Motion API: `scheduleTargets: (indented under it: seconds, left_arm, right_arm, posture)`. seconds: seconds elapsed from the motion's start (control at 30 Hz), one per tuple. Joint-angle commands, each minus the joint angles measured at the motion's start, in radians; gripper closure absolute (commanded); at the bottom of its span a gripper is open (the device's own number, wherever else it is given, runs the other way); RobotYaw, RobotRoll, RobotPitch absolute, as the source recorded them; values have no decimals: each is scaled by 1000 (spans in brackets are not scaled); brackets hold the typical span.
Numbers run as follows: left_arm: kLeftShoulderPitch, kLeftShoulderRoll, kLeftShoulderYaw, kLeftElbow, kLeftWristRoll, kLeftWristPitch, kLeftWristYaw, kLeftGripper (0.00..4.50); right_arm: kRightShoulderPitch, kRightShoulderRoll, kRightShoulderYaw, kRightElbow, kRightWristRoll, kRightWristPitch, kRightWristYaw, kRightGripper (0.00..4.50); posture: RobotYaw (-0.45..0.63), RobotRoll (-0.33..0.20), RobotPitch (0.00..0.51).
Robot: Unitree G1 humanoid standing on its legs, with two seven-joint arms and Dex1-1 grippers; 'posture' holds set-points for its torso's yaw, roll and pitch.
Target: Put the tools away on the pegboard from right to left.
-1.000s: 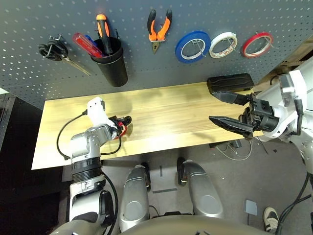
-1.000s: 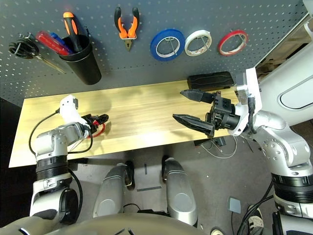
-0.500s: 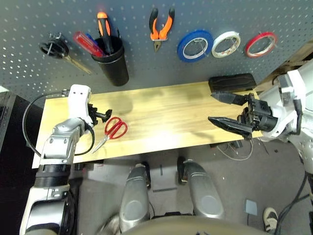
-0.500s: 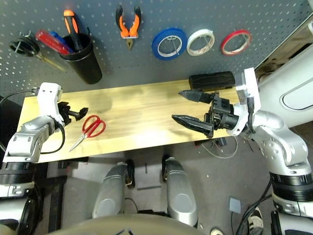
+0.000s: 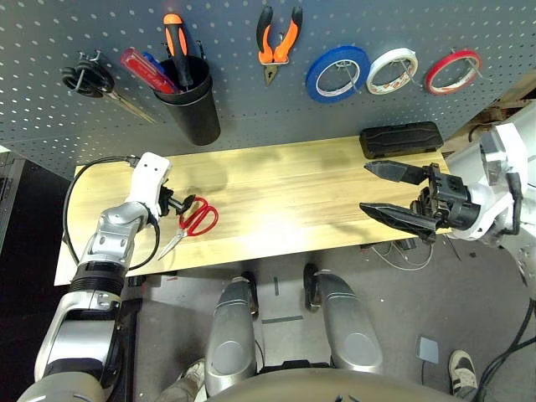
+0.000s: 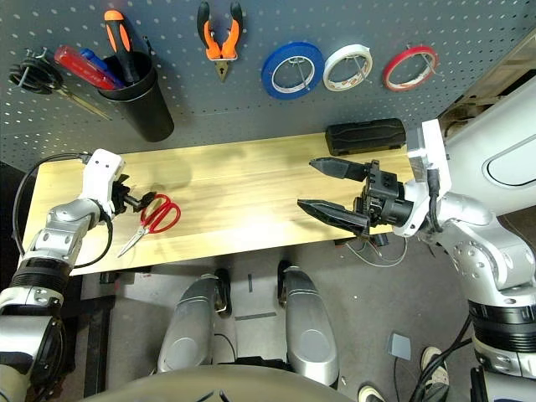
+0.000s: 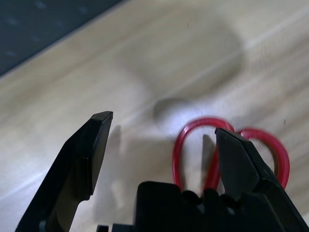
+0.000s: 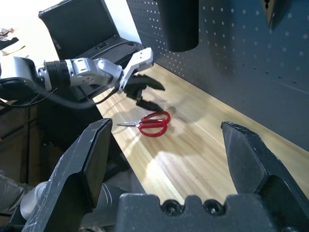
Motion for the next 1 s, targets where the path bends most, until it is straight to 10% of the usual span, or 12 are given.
scheduleTargets:
  seconds: [0.03,0.47,0.9,1.0]
  left_arm:
    - [12,12,-16,42,27,-15,-18,37]
    - [-4,-14,3,162,38,-17,23,37]
    - [5,-75,28,151,22,-3,32,4467]
    - [29,-81,39,103,13,18,37,4467]
  right_arm:
    - [20,-13,-15,-21,17,13,0,0]
    - [6,-21,-14,-21,27,27,-8,0]
    - [-36,-24,8,4,16,19,6,0]
    - [-56,-14,22,21,5,10,12,0]
  posture:
    - [-208,0,340]
    - [-210,0,352]
    - [-185,0,310]
    - [-173,0,297]
